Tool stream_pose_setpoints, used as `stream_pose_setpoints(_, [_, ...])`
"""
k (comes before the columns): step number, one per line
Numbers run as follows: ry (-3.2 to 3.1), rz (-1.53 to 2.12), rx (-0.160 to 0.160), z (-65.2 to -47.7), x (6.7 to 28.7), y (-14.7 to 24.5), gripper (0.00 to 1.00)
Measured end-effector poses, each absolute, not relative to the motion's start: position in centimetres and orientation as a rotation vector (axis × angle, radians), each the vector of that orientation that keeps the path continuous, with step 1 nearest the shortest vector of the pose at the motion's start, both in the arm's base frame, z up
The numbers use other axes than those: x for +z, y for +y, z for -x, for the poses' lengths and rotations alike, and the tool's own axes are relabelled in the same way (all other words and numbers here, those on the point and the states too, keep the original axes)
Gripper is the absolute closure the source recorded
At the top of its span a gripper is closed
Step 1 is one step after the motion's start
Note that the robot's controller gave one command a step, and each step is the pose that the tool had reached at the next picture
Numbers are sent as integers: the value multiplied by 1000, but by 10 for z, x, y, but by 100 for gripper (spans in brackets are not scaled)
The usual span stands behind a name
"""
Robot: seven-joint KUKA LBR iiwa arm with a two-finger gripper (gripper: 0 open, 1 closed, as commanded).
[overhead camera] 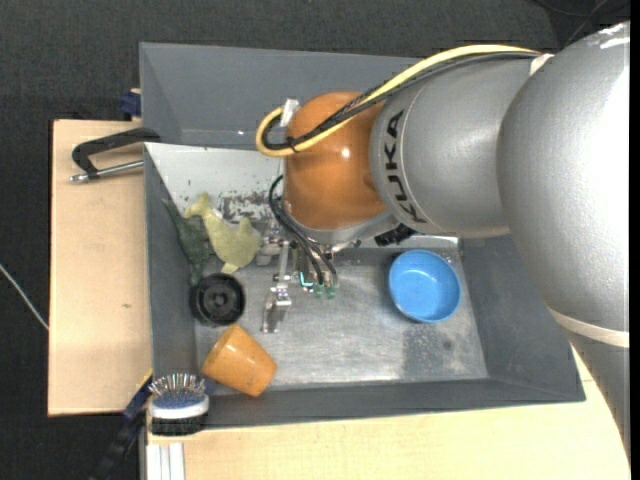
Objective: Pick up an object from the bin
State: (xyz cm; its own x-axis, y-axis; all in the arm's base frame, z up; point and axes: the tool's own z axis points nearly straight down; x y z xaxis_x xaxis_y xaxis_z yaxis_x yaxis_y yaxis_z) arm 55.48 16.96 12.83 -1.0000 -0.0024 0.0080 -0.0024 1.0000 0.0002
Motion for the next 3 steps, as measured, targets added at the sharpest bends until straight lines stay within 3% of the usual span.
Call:
stream_pose_setpoints(1, [-3133,217,0,-598,111,211,0])
stream_pose_setpoints(2, [-3143,-419,5,-581,87,208,0])
stream_pose_setpoints(3, [-3156,-424,-5,-584,89,211,100])
